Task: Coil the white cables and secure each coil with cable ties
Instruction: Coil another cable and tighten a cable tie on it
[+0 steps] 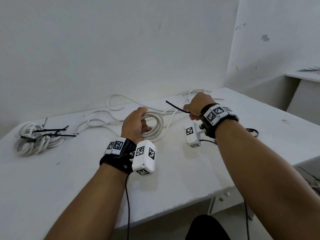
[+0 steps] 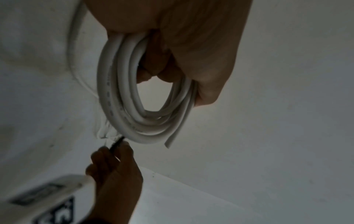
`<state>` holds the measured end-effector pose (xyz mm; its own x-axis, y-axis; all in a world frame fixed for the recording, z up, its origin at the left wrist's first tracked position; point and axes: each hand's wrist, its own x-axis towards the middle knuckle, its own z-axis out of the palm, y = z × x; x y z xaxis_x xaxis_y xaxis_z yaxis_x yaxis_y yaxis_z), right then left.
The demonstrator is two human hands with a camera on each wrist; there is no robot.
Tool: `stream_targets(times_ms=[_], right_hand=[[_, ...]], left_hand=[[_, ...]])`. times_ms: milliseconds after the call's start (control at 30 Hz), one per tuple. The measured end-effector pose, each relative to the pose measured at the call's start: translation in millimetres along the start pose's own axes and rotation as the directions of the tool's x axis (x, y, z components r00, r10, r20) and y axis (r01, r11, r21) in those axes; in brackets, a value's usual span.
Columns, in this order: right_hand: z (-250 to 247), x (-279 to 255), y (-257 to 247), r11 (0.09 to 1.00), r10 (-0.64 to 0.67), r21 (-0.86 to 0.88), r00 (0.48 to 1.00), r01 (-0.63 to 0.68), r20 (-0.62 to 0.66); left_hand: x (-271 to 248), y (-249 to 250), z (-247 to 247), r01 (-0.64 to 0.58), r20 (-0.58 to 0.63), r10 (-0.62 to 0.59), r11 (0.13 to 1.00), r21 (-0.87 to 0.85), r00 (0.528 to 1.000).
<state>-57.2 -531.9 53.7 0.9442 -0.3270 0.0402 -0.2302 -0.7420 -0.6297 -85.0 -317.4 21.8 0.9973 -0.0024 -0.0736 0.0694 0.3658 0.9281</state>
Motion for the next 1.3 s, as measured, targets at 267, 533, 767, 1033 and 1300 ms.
stream_targets(times_ms=[267, 533, 767, 1033, 1300], right_hand=[[79, -10, -71, 0.974, -0.150, 0.188, 0.982, 0.126, 0.119], [153, -19, -102, 0.893, -0.256, 0.416, 0.954, 0.172, 0.154], [162, -25, -100, 0.782, -0.310, 0.594, 0.944, 0.187, 0.112], [152, -51, -105, 0.707, -0.448, 0.707, 0.754, -0.030, 0.480], [147, -48, -101, 0.680, -0.496, 0.733, 0.714, -0.035, 0.494]], left_hand=[[10, 34, -73, -0.104, -0.103, 0.118, 0.986, 0.132, 0.988], [15, 19, -132, -0.003, -0.187, 0.043, 0.978, 0.210, 0.981], [20, 14, -128, -0.040, -0.106, 0.064, 0.976, 0.215, 0.992], [15, 13, -129, -0.066, -0.078, 0.090, 0.959, 0.277, 0.993], [12, 14, -127, -0.086, -0.018, 0.094, 0.957, 0.277, 0.995]])
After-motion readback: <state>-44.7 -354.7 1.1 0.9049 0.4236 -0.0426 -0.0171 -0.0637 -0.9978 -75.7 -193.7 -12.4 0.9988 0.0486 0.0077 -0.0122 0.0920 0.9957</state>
